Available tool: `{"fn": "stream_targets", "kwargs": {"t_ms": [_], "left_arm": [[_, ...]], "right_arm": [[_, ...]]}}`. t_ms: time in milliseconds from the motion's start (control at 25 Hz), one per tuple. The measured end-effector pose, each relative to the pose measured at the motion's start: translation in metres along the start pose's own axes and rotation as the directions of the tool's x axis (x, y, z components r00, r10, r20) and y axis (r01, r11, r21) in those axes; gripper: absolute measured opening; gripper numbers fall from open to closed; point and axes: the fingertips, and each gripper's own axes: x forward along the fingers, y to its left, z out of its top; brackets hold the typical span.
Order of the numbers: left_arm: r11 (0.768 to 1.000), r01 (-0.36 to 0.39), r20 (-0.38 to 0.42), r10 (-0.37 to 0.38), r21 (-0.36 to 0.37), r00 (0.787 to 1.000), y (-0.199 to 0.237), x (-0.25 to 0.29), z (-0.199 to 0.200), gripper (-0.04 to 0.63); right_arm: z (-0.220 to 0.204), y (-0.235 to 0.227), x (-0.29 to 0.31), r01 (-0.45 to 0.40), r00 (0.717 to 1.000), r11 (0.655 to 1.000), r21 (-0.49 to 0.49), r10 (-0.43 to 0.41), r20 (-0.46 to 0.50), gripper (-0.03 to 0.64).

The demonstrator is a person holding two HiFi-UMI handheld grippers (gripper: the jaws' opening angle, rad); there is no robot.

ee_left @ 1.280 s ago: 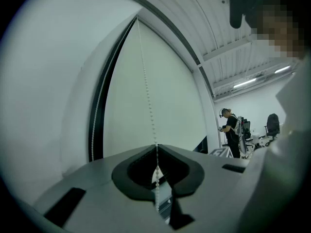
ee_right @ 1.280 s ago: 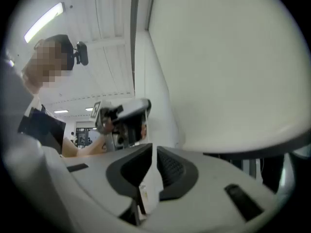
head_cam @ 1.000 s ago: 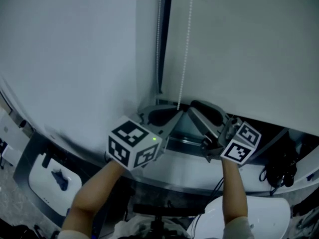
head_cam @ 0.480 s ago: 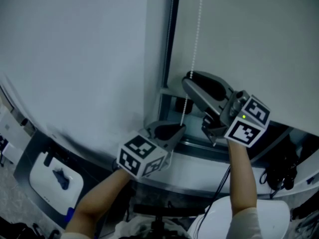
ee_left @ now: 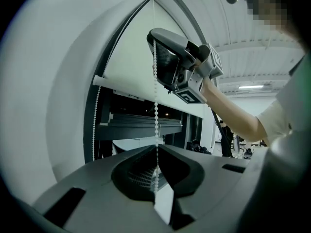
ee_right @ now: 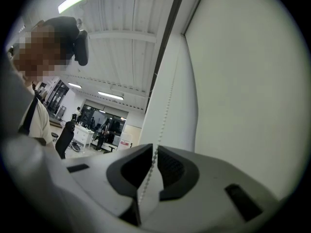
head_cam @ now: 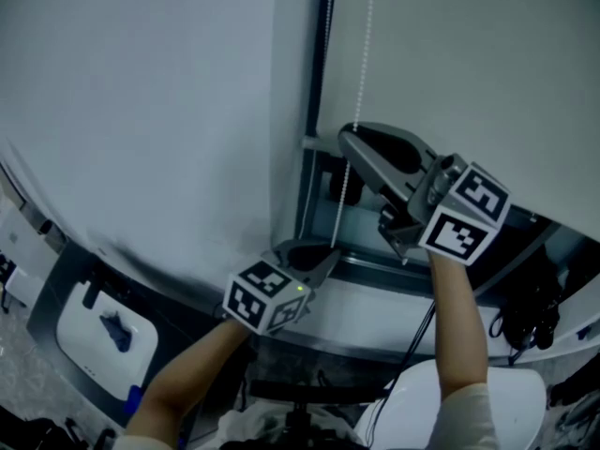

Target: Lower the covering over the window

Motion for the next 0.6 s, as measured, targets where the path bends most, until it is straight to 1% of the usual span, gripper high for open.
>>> {"fn": "stream_targets", "kwargs": {"t_ms": [160, 320, 440, 520, 600], "left_arm": [[1.0, -0.008, 0.005, 0.008, 0.006, 1.0, -0.001, 0.0, 0.002, 0.028], [0.999, 0.02, 0.005, -0.02, 0.048, 1.0, -0.005, -0.003, 0.006, 0.028], [0.998, 0.03, -0.007, -0.029, 0.055, 1.0, -0.001, -0.009, 0.005, 0.029], [0.999, 0.025, 0.025, -0.026, 0.038, 0.999, 0.002, -0.014, 0.016, 0.029], [1.0, 0.018, 0.093, -0.02, 0.022, 0.995, 0.005, -0.024, 0.04, 0.029]], "right_arm": [[0.002, -0.002, -0.001, 0.007, 1.0, 1.0, 0.014, -0.007, 0.016, 0.024], [0.003, -0.006, -0.008, 0.043, 0.997, 0.999, -0.008, -0.042, 0.061, 0.019], [0.0, -0.01, -0.014, 0.052, 0.995, 0.999, -0.007, -0.052, 0.081, 0.015], [0.0, -0.012, -0.017, 0.051, 0.996, 0.998, -0.02, -0.05, 0.074, 0.015], [-0.006, -0.011, -0.016, 0.041, 0.998, 0.999, -0.031, -0.039, 0.053, 0.015]]}}
